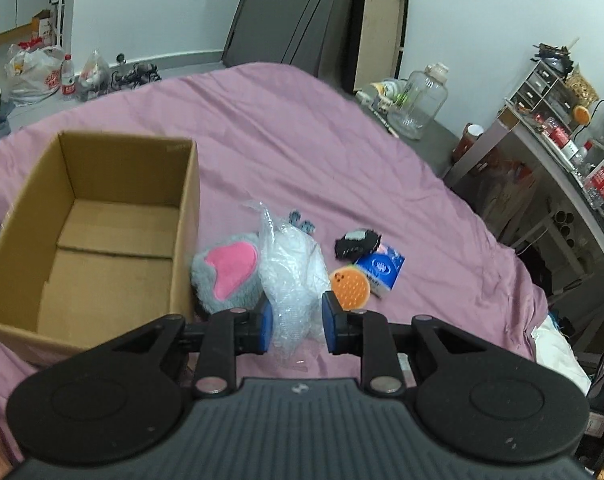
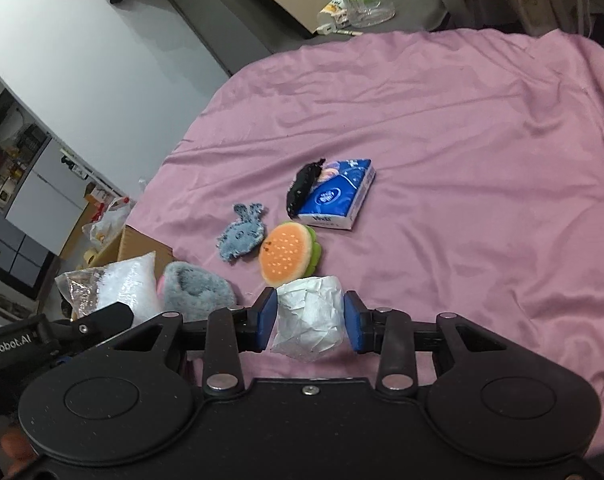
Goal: Organize soft objects
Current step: 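Carry the bag into the box and open the left tool while the right tool drops the packet in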
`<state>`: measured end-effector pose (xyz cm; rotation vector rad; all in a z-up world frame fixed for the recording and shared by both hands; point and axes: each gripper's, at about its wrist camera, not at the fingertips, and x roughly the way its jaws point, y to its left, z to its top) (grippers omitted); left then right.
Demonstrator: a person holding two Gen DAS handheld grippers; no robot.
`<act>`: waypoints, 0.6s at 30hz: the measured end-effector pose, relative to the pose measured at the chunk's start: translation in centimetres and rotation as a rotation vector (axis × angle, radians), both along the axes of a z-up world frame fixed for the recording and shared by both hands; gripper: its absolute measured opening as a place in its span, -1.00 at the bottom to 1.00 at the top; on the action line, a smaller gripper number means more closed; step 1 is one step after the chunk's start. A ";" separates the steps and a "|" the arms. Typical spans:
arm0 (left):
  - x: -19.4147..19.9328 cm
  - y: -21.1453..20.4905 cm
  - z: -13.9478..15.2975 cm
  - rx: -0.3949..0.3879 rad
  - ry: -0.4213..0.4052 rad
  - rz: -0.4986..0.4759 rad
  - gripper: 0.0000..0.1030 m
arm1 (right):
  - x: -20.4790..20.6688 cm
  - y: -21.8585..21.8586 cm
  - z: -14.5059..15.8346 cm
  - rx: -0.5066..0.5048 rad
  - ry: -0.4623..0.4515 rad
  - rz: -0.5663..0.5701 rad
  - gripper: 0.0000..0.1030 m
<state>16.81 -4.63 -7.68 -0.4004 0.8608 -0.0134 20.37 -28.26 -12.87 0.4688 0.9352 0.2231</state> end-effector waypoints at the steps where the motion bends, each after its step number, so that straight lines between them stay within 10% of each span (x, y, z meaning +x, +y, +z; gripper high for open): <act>1: 0.0 0.2 0.6 0.012 -0.009 -0.007 -0.53 | -0.2 0.2 0.5 -0.004 -0.008 -0.006 -0.31; 18: 0.9 7.8 4.8 0.060 -0.073 0.020 -0.53 | -1.2 6.2 9.0 -0.004 -0.185 -0.014 -0.30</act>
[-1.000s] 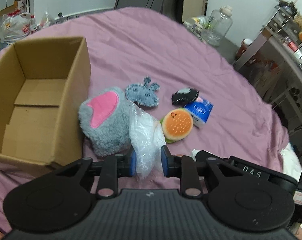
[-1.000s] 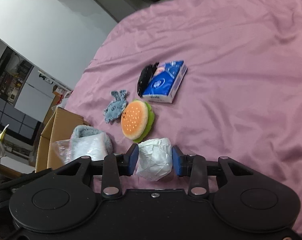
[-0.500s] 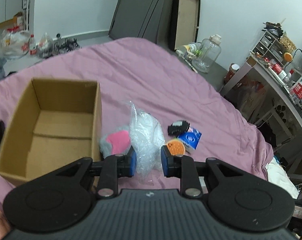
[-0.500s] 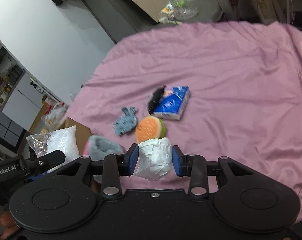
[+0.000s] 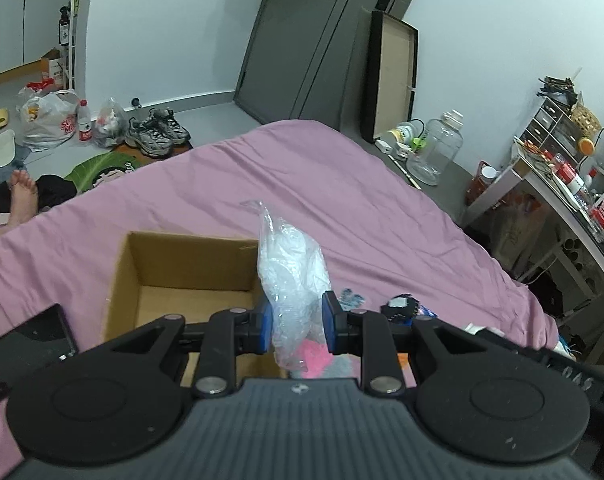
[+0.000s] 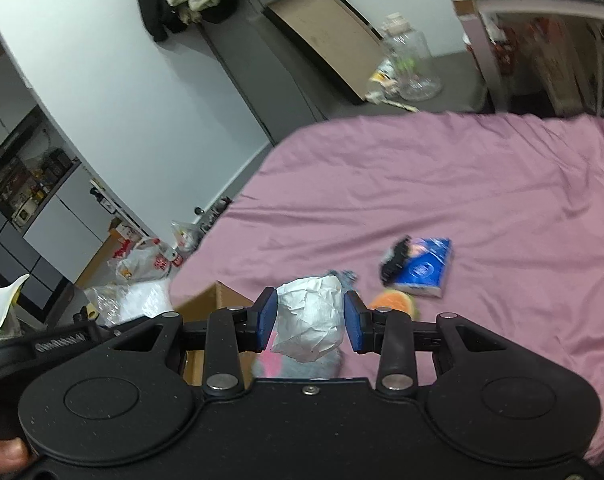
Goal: Organize soft objects
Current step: 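Carry the bag into the box and open the left tool while the right tool drops the packet in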
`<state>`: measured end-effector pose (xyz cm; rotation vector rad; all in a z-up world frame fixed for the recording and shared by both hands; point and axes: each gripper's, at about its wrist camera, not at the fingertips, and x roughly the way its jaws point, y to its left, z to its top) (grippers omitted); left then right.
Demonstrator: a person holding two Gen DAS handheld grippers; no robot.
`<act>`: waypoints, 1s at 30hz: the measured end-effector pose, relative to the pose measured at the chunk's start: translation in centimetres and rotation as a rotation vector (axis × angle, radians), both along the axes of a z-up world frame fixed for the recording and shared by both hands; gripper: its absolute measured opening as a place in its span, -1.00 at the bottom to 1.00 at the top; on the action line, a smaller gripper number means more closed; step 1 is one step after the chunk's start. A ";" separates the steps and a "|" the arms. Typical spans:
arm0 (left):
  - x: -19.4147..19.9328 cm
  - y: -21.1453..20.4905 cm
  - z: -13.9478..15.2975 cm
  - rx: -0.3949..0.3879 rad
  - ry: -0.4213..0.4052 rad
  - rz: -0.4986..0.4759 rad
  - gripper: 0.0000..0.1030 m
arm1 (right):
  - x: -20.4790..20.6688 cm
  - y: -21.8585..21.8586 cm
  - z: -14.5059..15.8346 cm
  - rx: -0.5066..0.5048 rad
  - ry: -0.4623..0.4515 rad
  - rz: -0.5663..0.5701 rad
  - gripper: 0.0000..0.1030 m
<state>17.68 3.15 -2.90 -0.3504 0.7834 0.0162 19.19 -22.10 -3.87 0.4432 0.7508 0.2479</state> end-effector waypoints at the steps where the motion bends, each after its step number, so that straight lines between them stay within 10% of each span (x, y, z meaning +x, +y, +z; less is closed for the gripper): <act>1: 0.1 0.4 0.1 0.006 -0.002 0.000 -0.53 | 0.1 0.5 0.4 0.000 -0.008 0.005 -0.30; 30: 4.1 9.3 -7.8 -0.059 0.133 0.108 -0.53 | 4.0 13.5 -1.8 -0.074 -0.010 0.108 -0.30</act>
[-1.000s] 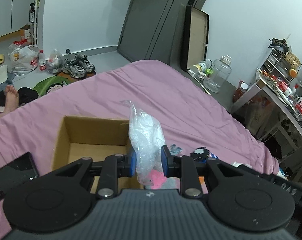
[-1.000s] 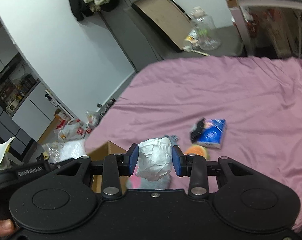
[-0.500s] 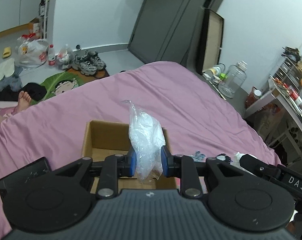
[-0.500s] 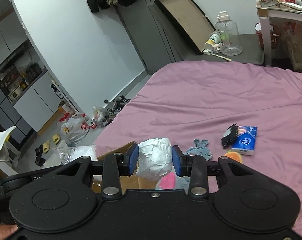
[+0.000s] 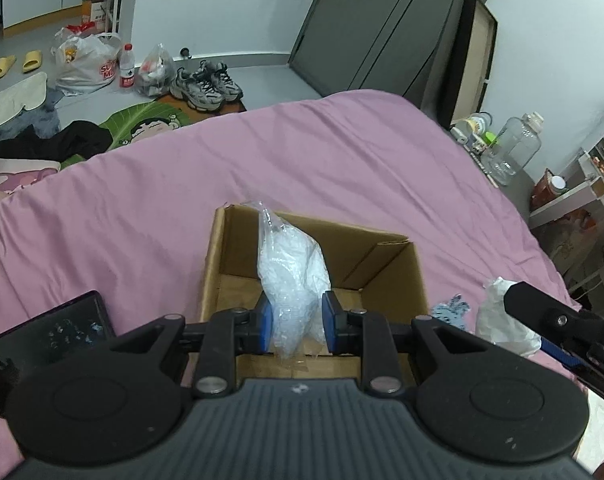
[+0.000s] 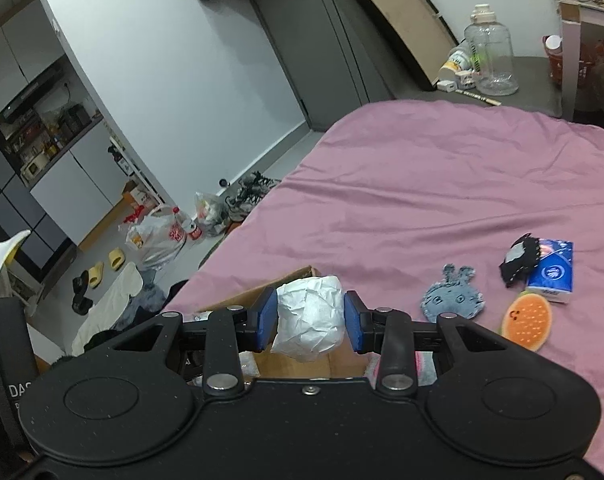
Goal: Organize soft objects
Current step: 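Carry the bag into the box and open the left tool while the right tool drops the packet in, then move both tools back from the box toward the bunny and burger plushes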
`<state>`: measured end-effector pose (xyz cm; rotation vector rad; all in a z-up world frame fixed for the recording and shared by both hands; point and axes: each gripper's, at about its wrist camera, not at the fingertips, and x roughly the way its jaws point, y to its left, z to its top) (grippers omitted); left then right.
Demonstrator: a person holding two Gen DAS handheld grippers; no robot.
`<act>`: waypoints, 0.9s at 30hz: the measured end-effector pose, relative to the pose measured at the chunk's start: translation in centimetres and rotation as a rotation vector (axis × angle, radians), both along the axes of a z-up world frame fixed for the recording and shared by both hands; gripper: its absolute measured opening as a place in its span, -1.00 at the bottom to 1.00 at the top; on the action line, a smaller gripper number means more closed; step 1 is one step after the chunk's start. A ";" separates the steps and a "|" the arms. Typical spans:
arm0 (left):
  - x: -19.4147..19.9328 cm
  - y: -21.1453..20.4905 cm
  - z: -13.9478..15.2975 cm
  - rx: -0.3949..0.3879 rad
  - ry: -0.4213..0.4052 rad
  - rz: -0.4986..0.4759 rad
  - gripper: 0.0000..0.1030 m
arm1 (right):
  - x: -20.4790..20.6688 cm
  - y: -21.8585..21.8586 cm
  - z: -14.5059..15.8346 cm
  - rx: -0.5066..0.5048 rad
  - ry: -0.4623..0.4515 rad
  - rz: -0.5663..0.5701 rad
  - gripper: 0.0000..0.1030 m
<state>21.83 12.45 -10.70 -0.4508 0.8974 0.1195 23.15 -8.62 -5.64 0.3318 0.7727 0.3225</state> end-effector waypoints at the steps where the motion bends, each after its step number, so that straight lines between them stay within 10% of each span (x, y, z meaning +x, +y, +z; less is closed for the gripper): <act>1: 0.1 0.1 -0.2 0.002 0.005 0.005 -0.53 | 0.1 0.2 -0.2 -0.003 0.005 0.003 -0.30; 18: -0.1 1.2 1.9 0.026 -0.051 0.062 -0.20 | 2.4 2.9 -1.7 0.017 0.054 0.042 -0.28; 27: 0.0 1.3 2.3 0.023 -0.040 0.082 -0.01 | 1.8 0.5 0.8 0.057 0.016 0.022 0.33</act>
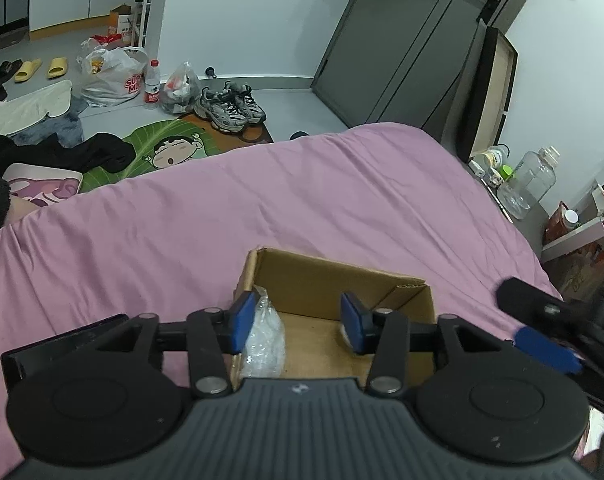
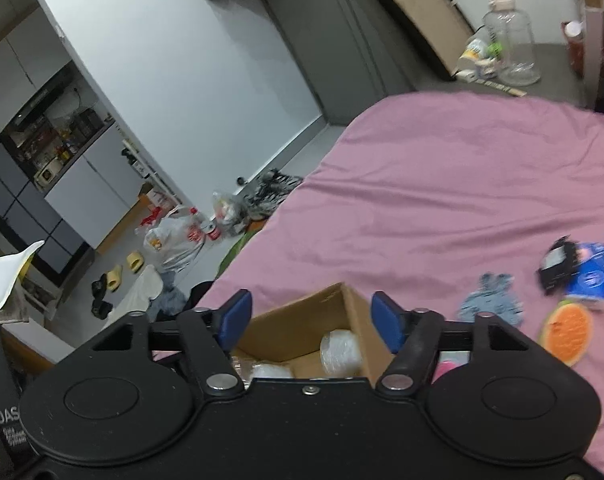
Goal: Organize soft objects
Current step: 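Move both tools back from the box toward the bunny and burger plushes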
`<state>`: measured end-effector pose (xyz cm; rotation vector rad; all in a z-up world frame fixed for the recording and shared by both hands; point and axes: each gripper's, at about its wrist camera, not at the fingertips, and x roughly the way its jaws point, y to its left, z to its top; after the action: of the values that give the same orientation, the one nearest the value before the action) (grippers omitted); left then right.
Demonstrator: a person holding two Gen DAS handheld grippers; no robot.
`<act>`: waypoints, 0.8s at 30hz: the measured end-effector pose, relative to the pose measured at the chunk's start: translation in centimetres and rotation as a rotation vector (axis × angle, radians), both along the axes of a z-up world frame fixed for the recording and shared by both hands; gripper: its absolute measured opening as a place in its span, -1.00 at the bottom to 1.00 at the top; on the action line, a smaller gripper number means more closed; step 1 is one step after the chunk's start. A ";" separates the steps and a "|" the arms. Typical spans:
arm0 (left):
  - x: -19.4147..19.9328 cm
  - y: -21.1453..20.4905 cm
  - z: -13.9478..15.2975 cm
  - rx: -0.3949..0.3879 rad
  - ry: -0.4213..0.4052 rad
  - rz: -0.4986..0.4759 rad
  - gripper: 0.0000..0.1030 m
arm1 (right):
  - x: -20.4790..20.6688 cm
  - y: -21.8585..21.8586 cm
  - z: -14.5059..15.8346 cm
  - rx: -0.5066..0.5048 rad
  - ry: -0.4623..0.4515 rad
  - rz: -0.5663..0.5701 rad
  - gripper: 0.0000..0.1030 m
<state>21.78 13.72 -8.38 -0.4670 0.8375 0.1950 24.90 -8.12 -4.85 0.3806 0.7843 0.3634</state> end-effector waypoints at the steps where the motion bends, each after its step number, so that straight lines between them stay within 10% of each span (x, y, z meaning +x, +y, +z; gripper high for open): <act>1: 0.0 -0.2 0.1 0.002 0.000 -0.003 0.05 | -0.2 -0.6 0.2 -0.006 -0.003 -0.009 0.35; 24: -1.5 -8.9 4.0 0.105 -0.039 -0.156 0.40 | -2.7 -13.1 1.5 -0.083 0.024 -0.089 0.57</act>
<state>20.25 4.80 -4.35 -0.3048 0.8173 0.0852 22.20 -21.22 -3.32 0.3413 0.8003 0.2427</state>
